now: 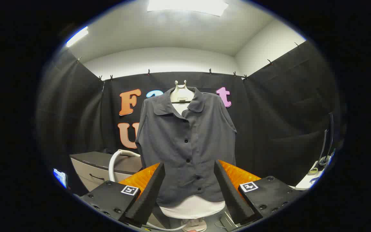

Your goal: Iron the clothes twice with a garment steamer, once on the left side and once on the right side.

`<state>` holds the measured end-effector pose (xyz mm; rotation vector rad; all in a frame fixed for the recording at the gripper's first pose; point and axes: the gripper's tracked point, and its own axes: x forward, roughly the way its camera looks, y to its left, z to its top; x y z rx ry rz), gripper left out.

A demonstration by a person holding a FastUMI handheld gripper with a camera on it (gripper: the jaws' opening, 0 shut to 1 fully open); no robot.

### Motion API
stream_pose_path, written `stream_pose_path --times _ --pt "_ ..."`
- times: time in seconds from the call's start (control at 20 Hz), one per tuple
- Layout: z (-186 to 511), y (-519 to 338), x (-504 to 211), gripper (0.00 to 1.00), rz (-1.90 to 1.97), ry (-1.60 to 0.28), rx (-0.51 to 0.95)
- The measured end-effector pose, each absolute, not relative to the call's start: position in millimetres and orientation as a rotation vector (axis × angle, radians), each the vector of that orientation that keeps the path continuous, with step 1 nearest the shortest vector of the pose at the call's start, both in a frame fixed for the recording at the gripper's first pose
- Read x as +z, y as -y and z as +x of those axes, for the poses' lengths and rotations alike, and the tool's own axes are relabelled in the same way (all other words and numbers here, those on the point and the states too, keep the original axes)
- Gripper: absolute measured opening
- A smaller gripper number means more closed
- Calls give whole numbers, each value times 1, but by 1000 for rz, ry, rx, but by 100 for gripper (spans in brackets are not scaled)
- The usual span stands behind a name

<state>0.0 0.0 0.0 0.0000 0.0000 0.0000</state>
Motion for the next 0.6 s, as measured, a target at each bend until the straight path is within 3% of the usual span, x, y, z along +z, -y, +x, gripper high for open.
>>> stream_pose_path --times 0.6 --pt "9 -5 -7 98 25 -22 9"
